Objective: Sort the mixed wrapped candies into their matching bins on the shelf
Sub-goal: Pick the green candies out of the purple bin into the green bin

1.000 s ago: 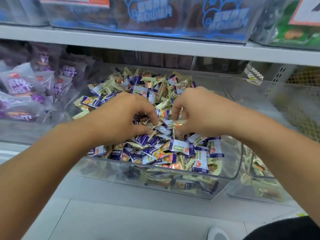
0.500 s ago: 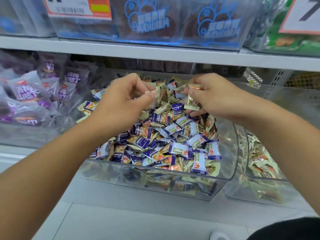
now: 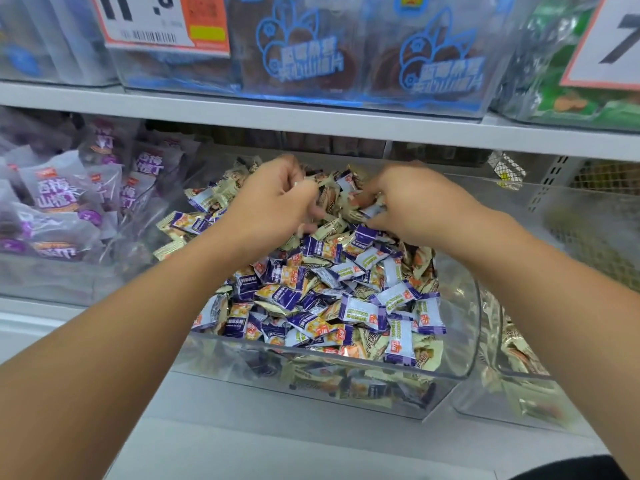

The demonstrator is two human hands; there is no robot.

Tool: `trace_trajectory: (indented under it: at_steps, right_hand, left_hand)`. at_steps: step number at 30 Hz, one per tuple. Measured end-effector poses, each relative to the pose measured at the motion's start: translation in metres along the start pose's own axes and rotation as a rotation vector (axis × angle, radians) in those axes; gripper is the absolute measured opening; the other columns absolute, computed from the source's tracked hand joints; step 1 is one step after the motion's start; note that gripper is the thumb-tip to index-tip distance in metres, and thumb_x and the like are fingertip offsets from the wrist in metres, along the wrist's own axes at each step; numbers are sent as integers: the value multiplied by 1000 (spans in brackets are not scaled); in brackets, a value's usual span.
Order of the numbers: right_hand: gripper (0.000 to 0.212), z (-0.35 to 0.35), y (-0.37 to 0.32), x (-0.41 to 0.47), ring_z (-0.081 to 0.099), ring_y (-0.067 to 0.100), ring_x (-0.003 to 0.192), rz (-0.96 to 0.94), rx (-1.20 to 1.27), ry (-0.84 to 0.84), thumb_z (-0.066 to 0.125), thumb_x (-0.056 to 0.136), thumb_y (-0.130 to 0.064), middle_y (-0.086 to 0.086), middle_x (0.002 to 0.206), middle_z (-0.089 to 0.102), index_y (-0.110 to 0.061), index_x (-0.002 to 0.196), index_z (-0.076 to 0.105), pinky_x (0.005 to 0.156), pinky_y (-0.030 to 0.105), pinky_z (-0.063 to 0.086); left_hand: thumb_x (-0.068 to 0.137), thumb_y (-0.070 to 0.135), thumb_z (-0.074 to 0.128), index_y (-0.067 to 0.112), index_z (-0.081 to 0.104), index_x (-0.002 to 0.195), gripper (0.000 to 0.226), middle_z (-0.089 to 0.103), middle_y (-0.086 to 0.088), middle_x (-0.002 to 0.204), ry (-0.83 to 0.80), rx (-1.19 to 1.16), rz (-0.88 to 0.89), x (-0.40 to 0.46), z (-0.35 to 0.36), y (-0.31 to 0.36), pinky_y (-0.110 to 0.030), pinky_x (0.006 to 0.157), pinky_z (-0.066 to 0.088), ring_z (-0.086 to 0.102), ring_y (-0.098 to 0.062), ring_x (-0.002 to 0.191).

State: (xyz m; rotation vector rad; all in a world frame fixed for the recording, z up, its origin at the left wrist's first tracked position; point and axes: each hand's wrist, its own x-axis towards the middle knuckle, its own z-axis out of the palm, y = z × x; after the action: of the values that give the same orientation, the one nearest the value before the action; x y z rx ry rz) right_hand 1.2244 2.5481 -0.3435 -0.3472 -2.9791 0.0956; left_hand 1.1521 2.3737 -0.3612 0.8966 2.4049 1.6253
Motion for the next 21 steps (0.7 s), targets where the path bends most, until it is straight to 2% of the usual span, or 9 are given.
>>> trace_trajectory:
  at_steps: [2,4,6,8,10,13,17,19,21]
  right_hand:
    - [26,-7,2,-9,63,25,94,17,-26,-60,82,78,-38,0,104,68,-24,97,71,82,35,53]
    - [30,-15,1,-19,64,20,94,20,4,-188,84,72,-46,-2,98,70,-23,87,74,77,31,51]
    - [33,-22,-1,-24,65,15,89,23,46,-264,83,68,-53,-4,91,71,-24,82,76,72,29,51]
    - [36,-26,-1,-24,64,12,84,33,111,-234,81,68,-58,-5,86,72,-24,79,77,70,28,51]
    - [37,-25,-1,-20,63,12,85,51,155,-92,77,74,-58,-4,91,71,-22,85,77,72,29,48]
    - [34,-16,-3,-10,55,17,95,36,95,98,78,79,-48,-4,104,60,-25,104,73,81,30,45]
    - [41,2,-8,0,59,24,99,31,23,47,80,78,-44,-2,109,61,-24,112,69,87,37,52]
    - [40,8,-9,2,62,29,96,42,2,26,79,80,-42,4,110,64,-20,112,67,84,39,54]
    - [34,8,-8,2,63,30,88,32,-21,48,75,83,-40,8,102,66,-14,104,68,76,38,55]
  left_hand:
    - [95,19,51,16,43,84,14,63,-9,70,15,186,65,1,2,-10,-37,55,51,63,-29,61]
    - [90,40,62,20,48,90,24,60,-2,71,-19,464,159,4,3,-17,-32,54,44,57,-20,59]
    - [79,61,67,27,58,100,41,68,1,92,-116,653,173,7,5,-20,-35,72,54,65,-18,81]
    - [78,63,67,32,64,111,45,70,1,110,-141,741,167,10,10,-19,-41,87,54,64,-22,102]
    - [81,55,70,32,68,112,38,72,2,106,-93,737,172,13,13,-17,-43,90,54,64,-24,103]
    - [82,49,73,31,71,99,25,65,5,82,-65,728,160,12,16,-16,-41,83,54,63,-26,89]
    - [86,43,71,29,62,90,17,60,-1,96,-76,634,224,9,14,-24,-34,76,46,55,-21,84]
    - [90,38,68,29,55,89,15,55,3,92,-70,540,275,4,11,-24,-28,69,38,51,-14,79]
    - [93,31,64,22,55,89,13,62,4,87,-46,404,279,-1,9,-23,-25,60,40,54,-13,71]
